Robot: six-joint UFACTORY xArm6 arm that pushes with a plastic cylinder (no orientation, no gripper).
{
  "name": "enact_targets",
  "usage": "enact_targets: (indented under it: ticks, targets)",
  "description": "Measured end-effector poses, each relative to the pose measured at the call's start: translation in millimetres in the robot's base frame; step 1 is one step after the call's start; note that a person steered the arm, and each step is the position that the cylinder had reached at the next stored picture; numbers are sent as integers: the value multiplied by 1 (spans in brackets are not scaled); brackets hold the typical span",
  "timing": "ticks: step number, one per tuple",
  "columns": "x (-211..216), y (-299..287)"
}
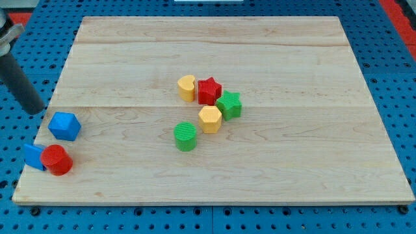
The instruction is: Push the blue cube to the top of the green circle
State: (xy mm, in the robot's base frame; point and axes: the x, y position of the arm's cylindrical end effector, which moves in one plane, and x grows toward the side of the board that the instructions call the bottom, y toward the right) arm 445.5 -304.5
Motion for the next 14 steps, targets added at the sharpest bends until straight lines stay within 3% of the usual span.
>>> enact_targets:
  ticks: [1,2,4,5,8,9,10,12,14]
  targets:
    - [27,0]
    - [46,48]
    - [55,95]
    - [80,88]
    - [54,113]
    - [60,139]
    - [93,139]
    - [49,145]
    - [65,172]
